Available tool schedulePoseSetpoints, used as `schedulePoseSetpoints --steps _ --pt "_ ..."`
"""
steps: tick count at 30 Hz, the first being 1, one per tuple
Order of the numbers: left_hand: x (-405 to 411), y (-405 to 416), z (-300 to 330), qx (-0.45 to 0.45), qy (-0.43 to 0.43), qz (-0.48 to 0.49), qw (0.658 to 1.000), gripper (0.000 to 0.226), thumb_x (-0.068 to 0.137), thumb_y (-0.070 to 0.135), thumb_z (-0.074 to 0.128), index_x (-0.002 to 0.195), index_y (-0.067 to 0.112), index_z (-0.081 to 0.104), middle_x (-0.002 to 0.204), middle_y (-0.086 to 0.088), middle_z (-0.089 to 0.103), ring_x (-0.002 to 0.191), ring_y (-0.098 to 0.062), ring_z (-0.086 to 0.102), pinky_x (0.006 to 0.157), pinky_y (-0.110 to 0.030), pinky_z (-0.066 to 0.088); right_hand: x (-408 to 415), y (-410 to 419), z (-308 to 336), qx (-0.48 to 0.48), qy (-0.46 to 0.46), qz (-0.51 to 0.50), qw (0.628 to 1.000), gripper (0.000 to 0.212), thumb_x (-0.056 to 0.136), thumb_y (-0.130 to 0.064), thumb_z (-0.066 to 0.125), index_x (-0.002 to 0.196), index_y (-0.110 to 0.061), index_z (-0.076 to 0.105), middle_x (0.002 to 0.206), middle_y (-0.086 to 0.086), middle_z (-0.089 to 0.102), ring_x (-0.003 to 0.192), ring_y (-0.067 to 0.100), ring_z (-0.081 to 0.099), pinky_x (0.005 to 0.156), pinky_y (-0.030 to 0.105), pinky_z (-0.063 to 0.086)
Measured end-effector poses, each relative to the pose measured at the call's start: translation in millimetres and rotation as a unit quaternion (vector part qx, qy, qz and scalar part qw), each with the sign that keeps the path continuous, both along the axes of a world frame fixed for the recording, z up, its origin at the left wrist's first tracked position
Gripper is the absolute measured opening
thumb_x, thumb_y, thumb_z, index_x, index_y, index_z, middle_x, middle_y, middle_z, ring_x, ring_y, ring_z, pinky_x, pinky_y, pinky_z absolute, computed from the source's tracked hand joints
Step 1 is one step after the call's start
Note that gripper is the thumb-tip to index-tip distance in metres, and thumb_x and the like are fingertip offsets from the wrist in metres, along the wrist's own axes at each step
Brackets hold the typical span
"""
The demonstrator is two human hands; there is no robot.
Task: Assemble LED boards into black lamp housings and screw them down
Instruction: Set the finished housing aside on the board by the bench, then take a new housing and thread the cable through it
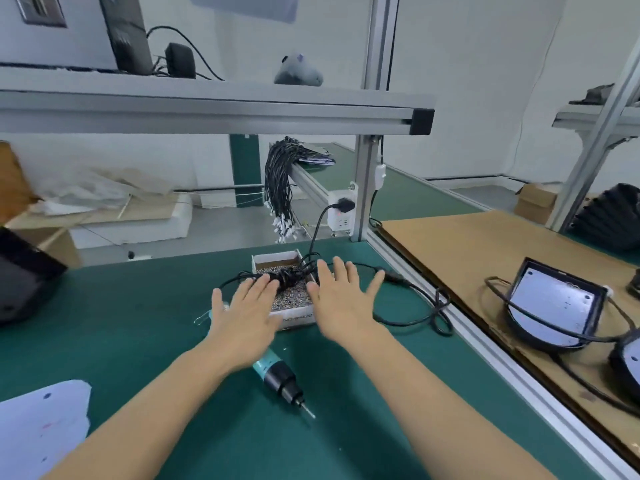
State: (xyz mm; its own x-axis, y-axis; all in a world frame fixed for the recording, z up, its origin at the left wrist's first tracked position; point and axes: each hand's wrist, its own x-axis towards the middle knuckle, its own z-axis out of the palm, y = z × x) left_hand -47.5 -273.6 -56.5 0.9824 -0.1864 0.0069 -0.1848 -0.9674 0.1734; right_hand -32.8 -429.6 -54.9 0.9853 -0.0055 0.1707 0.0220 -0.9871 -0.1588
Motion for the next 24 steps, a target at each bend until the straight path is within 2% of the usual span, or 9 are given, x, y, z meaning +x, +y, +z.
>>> schedulePoseSetpoints --steps 7,9,12,17,20,24 --pt "-6.7 77.6 7.1 -0.020 -0.010 0.075 0.997 0.055 0.104 0.033 0.025 0.154 0.027 0.003 0.162 0.011 -0.003 0.148 -0.011 -0.005 0.117 -0.049 -0.006 0.2 52.3 3.2 0.004 0.004 0.055 0.998 0.052 0.104 -0.037 0.019 0.153 -0.021 0.011 0.162 0.007 0.006 0.148 0.029 0.001 0.107 0.067 -0.014" --pt "-8.9 98.0 11.0 -0.037 -0.025 0.093 0.995 0.054 0.104 0.029 0.029 0.154 0.024 0.011 0.162 0.009 0.008 0.149 -0.010 0.001 0.118 -0.045 -0.004 -0.6 62.7 2.3 0.011 0.004 0.066 0.998 0.051 0.104 -0.037 0.019 0.153 -0.021 0.013 0.162 0.007 0.007 0.148 0.028 0.003 0.107 0.066 -0.014" --pt "-10.7 130.3 16.0 -0.087 -0.062 0.131 0.986 0.047 0.102 0.021 0.037 0.148 0.020 0.032 0.156 0.000 0.030 0.147 -0.013 0.015 0.117 -0.039 0.003 -3.6 80.3 -0.8 0.014 0.016 0.091 0.996 0.051 0.104 -0.037 0.019 0.152 -0.022 0.013 0.161 0.007 0.008 0.148 0.027 0.003 0.107 0.066 -0.015" --pt "-11.0 187.6 13.4 -0.094 -0.096 0.202 0.970 0.040 0.098 0.011 0.044 0.137 0.016 0.052 0.140 -0.012 0.052 0.137 -0.025 0.038 0.117 -0.042 0.011 -11.7 112.6 -11.6 0.014 0.031 0.141 0.989 0.051 0.104 -0.034 0.021 0.153 -0.022 0.012 0.161 0.007 0.007 0.148 0.028 0.001 0.106 0.065 -0.018" --pt "-8.8 218.1 6.1 0.002 -0.128 0.226 0.966 0.043 0.097 0.010 0.045 0.139 0.016 0.049 0.146 -0.001 0.046 0.143 -0.021 0.026 0.116 -0.047 0.007 -16.9 132.3 -16.3 0.001 0.030 0.163 0.986 0.050 0.104 -0.035 0.021 0.152 -0.023 0.013 0.160 0.006 0.009 0.148 0.025 0.002 0.107 0.065 -0.017" --pt "0.8 254.3 3.8 0.261 -0.080 0.222 0.936 0.061 0.096 0.018 0.043 0.152 0.019 0.021 0.160 0.002 0.018 0.149 -0.022 0.004 0.115 -0.057 -0.003 -25.0 156.6 -22.9 -0.032 0.045 0.188 0.981 0.051 0.105 -0.038 0.018 0.153 -0.025 0.009 0.163 0.004 0.003 0.149 0.023 -0.002 0.106 0.065 -0.019"
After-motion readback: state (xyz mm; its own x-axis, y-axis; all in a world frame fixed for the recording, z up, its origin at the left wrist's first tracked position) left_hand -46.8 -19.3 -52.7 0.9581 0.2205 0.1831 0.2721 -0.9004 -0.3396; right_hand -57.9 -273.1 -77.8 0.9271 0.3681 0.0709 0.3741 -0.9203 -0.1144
